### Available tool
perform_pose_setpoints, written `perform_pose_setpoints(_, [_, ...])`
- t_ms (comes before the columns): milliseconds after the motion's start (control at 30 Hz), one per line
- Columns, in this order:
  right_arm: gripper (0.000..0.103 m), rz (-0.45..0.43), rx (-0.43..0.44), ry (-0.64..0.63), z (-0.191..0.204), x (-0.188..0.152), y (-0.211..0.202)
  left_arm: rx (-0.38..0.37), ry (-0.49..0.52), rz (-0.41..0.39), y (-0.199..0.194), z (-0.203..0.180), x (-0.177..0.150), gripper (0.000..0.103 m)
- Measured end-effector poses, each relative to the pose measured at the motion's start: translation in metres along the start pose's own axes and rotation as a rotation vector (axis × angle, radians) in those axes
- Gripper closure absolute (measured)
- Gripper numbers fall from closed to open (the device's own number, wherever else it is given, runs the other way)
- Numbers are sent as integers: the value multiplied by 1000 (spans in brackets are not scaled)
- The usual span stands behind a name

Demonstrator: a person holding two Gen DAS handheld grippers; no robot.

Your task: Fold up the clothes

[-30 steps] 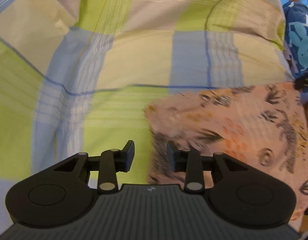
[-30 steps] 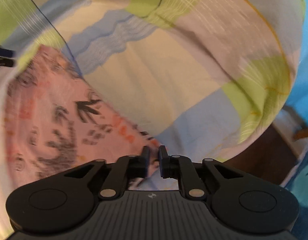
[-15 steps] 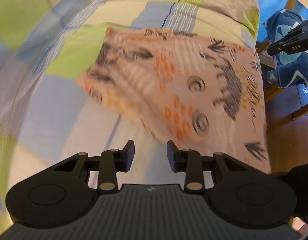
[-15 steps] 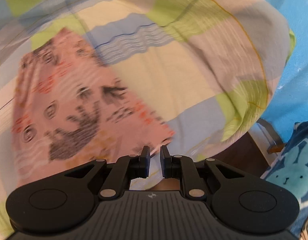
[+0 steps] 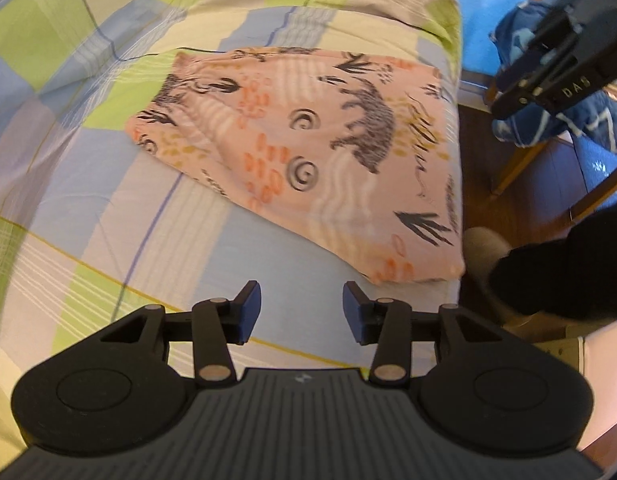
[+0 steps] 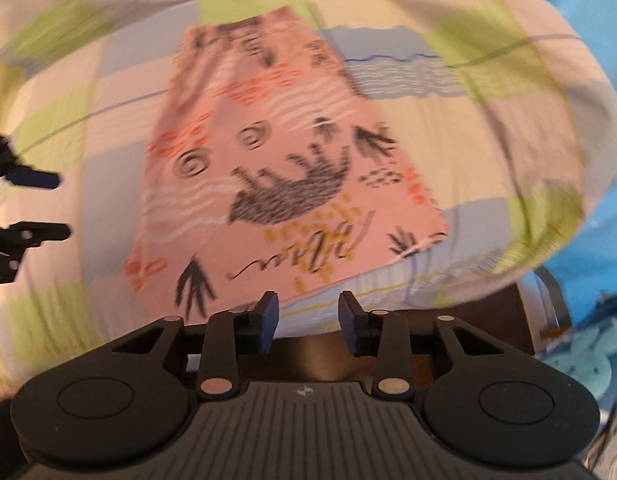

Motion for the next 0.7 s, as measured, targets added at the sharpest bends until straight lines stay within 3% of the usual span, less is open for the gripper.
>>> perform_pose_setpoints(133, [61, -63, 79, -147, 6, -12, 11, 29, 92, -38, 15, -38, -10, 63])
perform_pose_setpoints(200, [61, -113, 117, -225, 6, -19, 21, 49, 189, -66, 27, -62, -14, 62])
perform_pose_setpoints(333, [61, -286, 165, -466, 11, -34, 32, 114, 364, -107, 56, -101, -22, 62])
perform_pose_setpoints(533, [61, -473, 291, -726, 41, -57, 40, 175, 305, -178, 75, -105, -21, 63])
perform_pose_setpoints(700, [57, -534, 313, -818, 67, -69, 58, 192, 299, -298, 70, -96, -29, 61])
Point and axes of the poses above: each gripper's, at about its wrist camera, not at the fingertips, and y roughly the way its jaws point, z to its left, x to its top, the point moved 5 cm from there along y, roughly the way its jaws point, and after that the axes turned 11 degrees about -x, right-handed, at the moved point
